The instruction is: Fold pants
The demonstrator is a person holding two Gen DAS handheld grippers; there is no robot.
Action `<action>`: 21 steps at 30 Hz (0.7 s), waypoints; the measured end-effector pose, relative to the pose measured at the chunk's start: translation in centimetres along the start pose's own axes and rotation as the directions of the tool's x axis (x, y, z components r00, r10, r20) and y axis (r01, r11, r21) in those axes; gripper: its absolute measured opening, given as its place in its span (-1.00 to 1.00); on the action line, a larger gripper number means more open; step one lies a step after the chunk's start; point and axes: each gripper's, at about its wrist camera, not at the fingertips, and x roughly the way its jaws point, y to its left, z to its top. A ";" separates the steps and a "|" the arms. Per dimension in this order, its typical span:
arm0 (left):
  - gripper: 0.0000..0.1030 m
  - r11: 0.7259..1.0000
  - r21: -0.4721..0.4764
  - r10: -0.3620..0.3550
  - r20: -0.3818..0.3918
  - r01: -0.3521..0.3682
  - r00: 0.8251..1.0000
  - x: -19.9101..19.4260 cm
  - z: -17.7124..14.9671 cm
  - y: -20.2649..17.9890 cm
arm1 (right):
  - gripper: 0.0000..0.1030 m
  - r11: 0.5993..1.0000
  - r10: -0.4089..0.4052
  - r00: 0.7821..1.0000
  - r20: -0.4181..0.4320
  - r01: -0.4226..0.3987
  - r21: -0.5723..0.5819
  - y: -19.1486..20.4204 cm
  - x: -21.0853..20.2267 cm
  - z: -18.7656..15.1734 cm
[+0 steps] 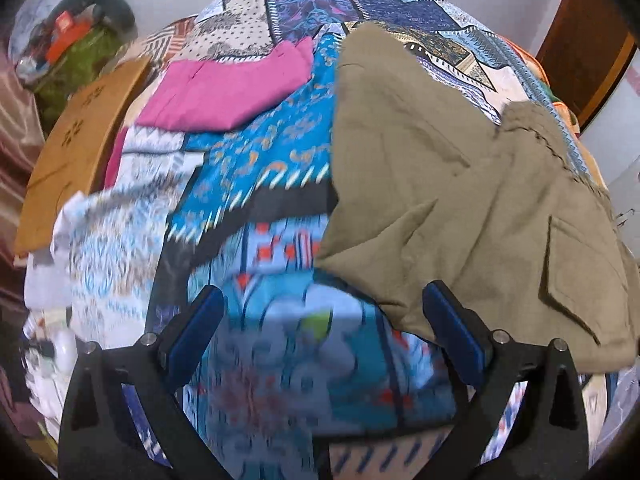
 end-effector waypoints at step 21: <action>0.63 0.997 0.021 -0.077 0.056 0.076 0.995 -4.3 -1.0 1.7 | -0.05 0.995 -0.077 0.995 -0.061 0.073 -0.065 -3.2 4.3 1.7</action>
